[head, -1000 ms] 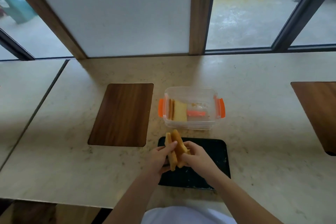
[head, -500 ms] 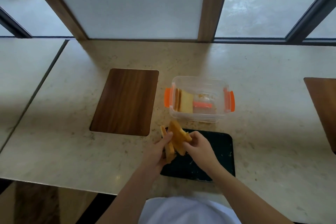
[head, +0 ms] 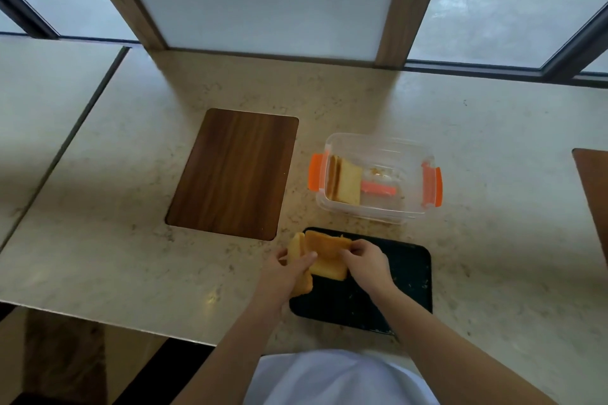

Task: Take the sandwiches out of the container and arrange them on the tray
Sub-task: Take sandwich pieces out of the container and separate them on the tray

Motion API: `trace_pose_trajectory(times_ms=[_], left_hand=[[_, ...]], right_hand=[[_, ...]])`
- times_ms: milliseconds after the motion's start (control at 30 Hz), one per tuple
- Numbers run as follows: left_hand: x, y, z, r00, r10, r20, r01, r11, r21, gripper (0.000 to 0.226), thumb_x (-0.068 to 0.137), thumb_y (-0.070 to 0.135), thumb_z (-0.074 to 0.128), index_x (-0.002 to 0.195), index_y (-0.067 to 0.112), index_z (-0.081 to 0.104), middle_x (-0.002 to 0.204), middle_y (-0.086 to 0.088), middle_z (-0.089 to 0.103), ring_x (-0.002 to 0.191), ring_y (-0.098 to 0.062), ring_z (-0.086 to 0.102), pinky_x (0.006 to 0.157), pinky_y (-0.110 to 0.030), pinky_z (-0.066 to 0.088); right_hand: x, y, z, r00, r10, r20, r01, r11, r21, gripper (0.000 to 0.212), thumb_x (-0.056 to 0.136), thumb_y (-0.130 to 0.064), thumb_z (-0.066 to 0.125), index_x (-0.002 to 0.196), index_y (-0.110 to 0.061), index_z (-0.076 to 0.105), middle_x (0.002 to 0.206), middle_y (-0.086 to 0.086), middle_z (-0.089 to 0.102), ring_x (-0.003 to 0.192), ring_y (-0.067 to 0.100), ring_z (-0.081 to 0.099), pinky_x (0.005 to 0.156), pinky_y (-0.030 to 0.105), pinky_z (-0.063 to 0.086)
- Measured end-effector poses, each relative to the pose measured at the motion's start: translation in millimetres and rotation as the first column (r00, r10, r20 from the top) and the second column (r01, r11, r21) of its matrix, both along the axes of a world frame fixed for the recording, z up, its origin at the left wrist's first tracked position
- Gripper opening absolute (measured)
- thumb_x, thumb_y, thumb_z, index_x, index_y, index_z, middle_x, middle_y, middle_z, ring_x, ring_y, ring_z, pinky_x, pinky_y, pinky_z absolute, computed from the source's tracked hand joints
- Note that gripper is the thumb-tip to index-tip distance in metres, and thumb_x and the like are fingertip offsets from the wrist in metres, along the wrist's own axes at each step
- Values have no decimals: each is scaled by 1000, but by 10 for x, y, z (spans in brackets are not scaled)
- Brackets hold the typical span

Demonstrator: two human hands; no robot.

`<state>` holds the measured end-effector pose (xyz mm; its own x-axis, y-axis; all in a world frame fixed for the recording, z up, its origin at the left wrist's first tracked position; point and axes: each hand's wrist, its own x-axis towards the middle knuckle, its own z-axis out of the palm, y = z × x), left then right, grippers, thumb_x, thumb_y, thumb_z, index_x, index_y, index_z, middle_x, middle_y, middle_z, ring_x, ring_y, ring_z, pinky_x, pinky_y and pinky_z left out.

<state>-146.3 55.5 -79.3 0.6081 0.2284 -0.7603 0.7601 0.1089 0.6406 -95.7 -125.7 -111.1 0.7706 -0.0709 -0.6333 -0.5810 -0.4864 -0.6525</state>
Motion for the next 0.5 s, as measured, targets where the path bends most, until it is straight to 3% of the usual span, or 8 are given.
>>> trace_pose_trajectory(times_ms=[233, 300, 400, 500], left_hand=[[-4, -23, -67, 999, -20, 32, 18, 998, 60, 94, 67, 54, 86, 143, 19, 44, 127, -1, 54, 111, -20, 55, 83, -34, 46], [-19, -23, -93, 999, -26, 32, 23, 998, 66, 94, 68, 52, 85, 145, 19, 42, 127, -2, 53, 112, -21, 54, 85, -36, 46], [-53, -10, -116, 999, -36, 36, 33, 996, 85, 93, 70, 52, 84, 146, 19, 41, 133, -5, 53, 113, -23, 55, 90, -39, 49], [-70, 30, -124, 999, -14, 29, 11, 996, 85, 93, 69, 51, 85, 145, 19, 41, 133, -6, 53, 112, -24, 56, 93, -44, 52]], right_hand=[[-125, -89, -46, 998, 35, 44, -32, 996, -79, 49, 91, -28, 72, 135, -16, 54, 117, -2, 62, 93, 6, 60, 70, 21, 52], [-205, -78, -54, 978, 171, 124, -144, 969, -201, 54, 89, -30, 74, 137, -18, 52, 128, 0, 57, 107, 14, 59, 87, 31, 57], [-274, -34, -57, 844, 483, 234, -358, 831, -426, 67, 85, -39, 76, 142, -20, 46, 140, 2, 48, 129, 24, 46, 103, 39, 50], [-215, 12, -33, 768, 612, 188, -452, 727, -517, 80, 81, -46, 77, 148, -22, 41, 154, 3, 41, 140, 29, 35, 111, 47, 42]])
